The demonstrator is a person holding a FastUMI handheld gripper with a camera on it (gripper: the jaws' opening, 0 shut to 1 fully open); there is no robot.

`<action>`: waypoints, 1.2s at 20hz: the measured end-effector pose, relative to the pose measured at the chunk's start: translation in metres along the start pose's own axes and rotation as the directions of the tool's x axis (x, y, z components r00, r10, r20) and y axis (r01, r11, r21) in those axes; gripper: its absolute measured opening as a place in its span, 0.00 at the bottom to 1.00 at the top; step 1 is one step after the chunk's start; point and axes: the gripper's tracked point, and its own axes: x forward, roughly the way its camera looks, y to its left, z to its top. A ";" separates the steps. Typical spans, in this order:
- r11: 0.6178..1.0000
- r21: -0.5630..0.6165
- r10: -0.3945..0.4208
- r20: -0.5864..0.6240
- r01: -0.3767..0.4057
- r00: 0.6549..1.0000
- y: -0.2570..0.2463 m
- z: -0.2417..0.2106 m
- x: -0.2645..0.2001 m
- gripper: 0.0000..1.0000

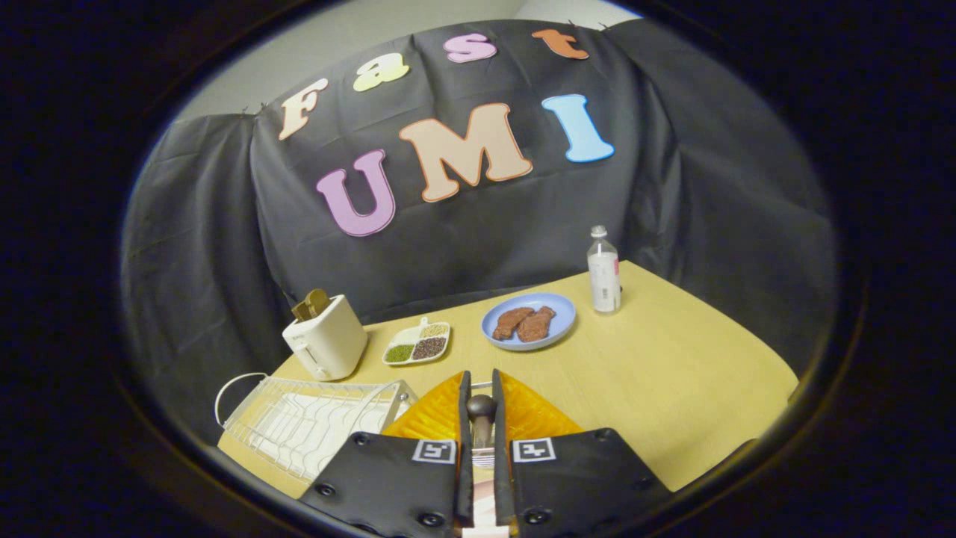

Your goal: Take the plate from the dish rack, then take the spoon from the basket and place it into the plate.

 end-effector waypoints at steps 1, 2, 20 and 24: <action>1.000 0.000 -0.018 0.003 0.018 1.000 0.000 0.006 -0.001 0.06; 1.000 0.014 -0.013 -0.002 0.013 1.000 0.002 0.008 -0.004 0.04; 0.999 0.030 0.028 -0.045 -0.026 0.999 0.025 0.030 -0.072 0.04; 0.999 0.012 0.034 -0.116 -0.033 0.993 0.020 0.003 -0.080 0.04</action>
